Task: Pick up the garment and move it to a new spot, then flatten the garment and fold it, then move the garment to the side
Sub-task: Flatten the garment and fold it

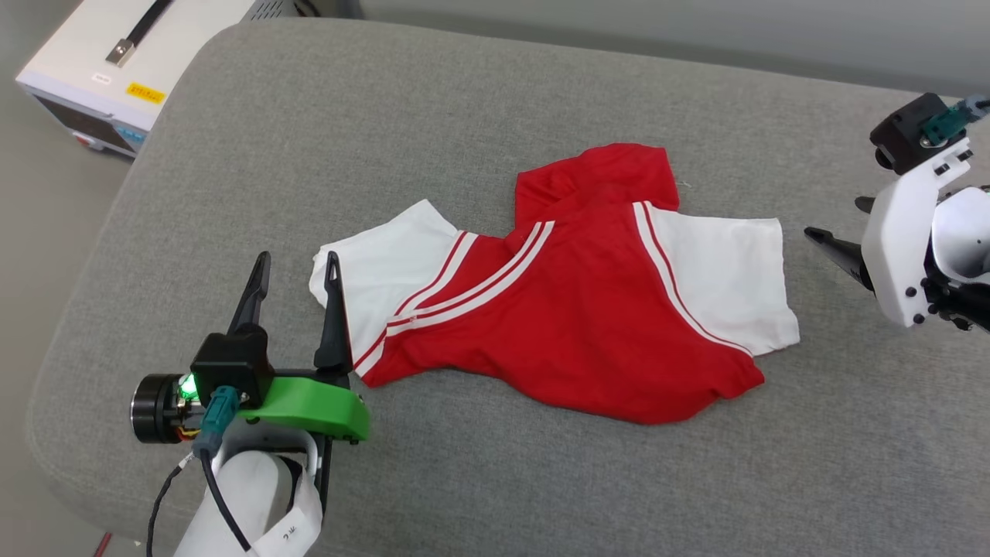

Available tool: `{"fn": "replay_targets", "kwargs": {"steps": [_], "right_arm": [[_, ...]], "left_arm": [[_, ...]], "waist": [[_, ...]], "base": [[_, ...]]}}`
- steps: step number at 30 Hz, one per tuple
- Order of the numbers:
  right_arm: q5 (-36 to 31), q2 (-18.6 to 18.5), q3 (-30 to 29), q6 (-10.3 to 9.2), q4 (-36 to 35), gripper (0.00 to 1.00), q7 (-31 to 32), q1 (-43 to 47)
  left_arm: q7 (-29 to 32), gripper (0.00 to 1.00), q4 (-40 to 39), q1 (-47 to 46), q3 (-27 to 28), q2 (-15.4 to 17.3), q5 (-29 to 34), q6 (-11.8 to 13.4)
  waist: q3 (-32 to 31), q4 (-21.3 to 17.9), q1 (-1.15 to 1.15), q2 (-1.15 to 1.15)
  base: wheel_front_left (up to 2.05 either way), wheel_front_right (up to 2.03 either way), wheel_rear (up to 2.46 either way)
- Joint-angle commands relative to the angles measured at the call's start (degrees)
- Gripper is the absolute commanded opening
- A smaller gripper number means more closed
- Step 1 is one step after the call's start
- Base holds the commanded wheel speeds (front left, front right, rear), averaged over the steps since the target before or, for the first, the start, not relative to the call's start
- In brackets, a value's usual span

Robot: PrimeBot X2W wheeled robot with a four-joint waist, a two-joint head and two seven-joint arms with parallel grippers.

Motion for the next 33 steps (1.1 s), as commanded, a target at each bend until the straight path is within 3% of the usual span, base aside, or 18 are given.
{"fn": "replay_targets", "kwargs": {"steps": [1, 7, 12, 17, 18, 19, 26, 33], "right_arm": [[1.00, -0.28, 1.30, -0.05, 0.70, 1.00, 2.48, -2.16], [2.11, 0.11, 7.76, -0.05, 5.38, 1.00, 8.93, -8.93], [2.86, 3.03, 16.99, -0.05, 13.81, 1.00, 8.00, -11.70], [5.08, 2.55, 22.08, -0.05, 15.68, 1.00, 7.85, -10.94], [5.03, 2.34, 22.91, -0.05, 15.63, 0.15, 7.39, -11.18], [4.85, 2.02, 23.63, -0.05, 15.59, 0.00, 6.07, -11.70], [5.32, 2.46, 22.08, -0.05, 16.87, 0.00, -8.15, -17.43], [3.95, 0.32, 21.78, -0.05, 16.44, 0.00, -20.85, -22.41]], "left_arm": [[-0.32, 1.00, -0.29, 0.81, 0.77, -1.01, 1.09, -0.80], [-0.32, 1.00, -0.40, -0.77, 3.36, -5.33, 4.31, -4.13], [-0.32, 1.00, 0.44, -3.05, 6.09, -8.54, 6.88, -7.28], [-0.32, 1.00, 1.16, -2.97, 7.47, -9.20, 7.70, -8.16], [-0.32, 1.00, 1.28, -2.83, 7.72, -9.26, 7.84, -8.27], [-0.32, 1.00, 1.43, -2.71, 8.02, -9.33, 7.99, -8.43], [-0.32, 1.00, 2.41, -1.97, 10.03, -9.53, 9.02, -9.28], [-0.32, 1.00, 3.63, 0.21, 11.99, -9.56, 10.55, -10.20]], "waist": [[2.58, 1.94, 0.00, 0.00], [7.19, 4.17, 0.00, 0.00], [11.06, 5.95, 0.00, 0.00], [10.52, 5.82, 0.00, 0.00], [10.29, 5.68, 0.00, 0.00], [9.98, 5.52, 0.00, 0.00], [6.62, 3.64, 0.00, 0.00], [1.33, 1.01, 0.00, 0.00]], "base": [[0.00, 0.00, 0.00], [0.00, 0.00, 0.00], [0.00, 0.00, 0.00], [0.00, 0.00, 0.00], [0.00, 0.00, 0.00], [0.00, 0.00, 0.00], [0.00, 0.00, 0.00], [0.00, 0.00, 0.00]]}}
